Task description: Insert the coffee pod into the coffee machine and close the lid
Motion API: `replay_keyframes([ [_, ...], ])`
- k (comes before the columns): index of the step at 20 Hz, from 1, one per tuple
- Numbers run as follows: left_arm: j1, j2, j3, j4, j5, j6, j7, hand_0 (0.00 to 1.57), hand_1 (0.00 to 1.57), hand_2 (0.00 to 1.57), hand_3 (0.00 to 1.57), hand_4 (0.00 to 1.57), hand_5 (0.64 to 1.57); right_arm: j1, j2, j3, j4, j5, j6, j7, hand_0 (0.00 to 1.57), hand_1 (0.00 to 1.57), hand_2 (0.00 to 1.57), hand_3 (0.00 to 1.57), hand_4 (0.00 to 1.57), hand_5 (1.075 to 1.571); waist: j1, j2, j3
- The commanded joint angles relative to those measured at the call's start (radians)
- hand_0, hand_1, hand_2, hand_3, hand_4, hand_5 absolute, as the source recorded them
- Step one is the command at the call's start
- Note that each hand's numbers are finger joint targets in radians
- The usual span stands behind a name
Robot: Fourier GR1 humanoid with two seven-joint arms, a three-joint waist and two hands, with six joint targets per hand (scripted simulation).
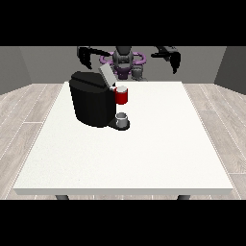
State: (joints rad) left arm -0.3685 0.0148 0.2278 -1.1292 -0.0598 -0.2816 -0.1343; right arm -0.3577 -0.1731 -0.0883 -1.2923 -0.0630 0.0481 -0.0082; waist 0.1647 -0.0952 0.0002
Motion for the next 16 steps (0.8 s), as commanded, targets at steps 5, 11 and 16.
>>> replay_keyframes([
  [5, 0.094, 0.026, -0.042, -0.166, 0.034, 0.005, 0.049, 0.0, 0.0, 0.0, 0.0, 0.0, 1.571, -0.128, -0.016, -0.043, 0.117, -0.011, 0.017, -0.019, 0.0, 0.0, 0.0, 0.0, 0.0, 1.571, 0.0, 0.075, 0.0],
  [11, 0.114, 0.042, -0.038, -0.209, 0.064, 0.036, 0.081, 0.0, 0.0, 0.0, 0.0, 0.0, 1.571, -0.186, 0.007, 0.009, 0.129, 0.038, 0.0, 0.046, 0.0, 0.0, 0.0, 0.0, 0.0, 1.571, -0.054, 0.078, -0.0003],
  [16, 0.125, 0.052, -0.049, -0.289, 0.093, 0.04, 0.13, 0.0, 0.0, 0.0, 0.0, 0.0, 1.571, -0.169, 0.041, 0.022, 0.217, 0.083, -0.013, -0.098, 0.0, 0.0, 0.0, 0.0, 0.0, 1.571, -0.026, 0.117, 0.0],
])
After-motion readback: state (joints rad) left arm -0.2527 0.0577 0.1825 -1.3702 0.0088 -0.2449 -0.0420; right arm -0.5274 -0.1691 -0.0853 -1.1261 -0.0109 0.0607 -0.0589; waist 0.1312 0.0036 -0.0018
